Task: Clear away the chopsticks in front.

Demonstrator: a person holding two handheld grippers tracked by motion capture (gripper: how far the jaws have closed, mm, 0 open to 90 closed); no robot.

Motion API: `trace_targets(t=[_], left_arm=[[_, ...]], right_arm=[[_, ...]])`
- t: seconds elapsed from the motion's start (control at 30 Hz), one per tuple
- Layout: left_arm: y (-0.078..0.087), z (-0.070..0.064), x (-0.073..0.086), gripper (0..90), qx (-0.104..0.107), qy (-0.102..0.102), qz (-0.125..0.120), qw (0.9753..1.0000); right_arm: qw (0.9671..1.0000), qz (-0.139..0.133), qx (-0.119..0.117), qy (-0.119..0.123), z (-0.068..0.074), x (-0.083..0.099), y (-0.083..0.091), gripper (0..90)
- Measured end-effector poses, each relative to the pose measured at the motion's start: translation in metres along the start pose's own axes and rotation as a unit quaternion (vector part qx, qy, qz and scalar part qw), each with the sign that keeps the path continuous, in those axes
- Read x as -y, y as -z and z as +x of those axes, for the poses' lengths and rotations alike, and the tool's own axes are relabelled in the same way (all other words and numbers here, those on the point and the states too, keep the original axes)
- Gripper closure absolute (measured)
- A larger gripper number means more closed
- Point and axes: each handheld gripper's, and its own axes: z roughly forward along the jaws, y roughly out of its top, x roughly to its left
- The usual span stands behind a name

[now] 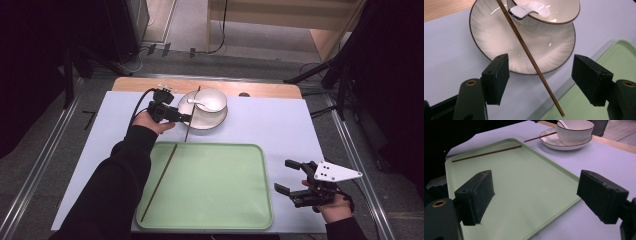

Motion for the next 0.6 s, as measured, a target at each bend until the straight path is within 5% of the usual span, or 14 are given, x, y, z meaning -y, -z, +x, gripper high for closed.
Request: trace_targets(t=[0.37, 0.6], left_arm=[[-0.04, 0.006, -0.01, 42.0, -0.021, 0.02, 0.027, 0.9992], [-0.057, 0.01, -0.008, 55.7, -0.042, 0.065, 0.041, 0.9961]], right_arm=[[1.0, -0.004, 0.0, -0.002, -0.001, 0.002, 0.003, 14.8], [1.0, -0.004, 0.0, -0.001, -0.002, 0.002, 0.004, 14.8]])
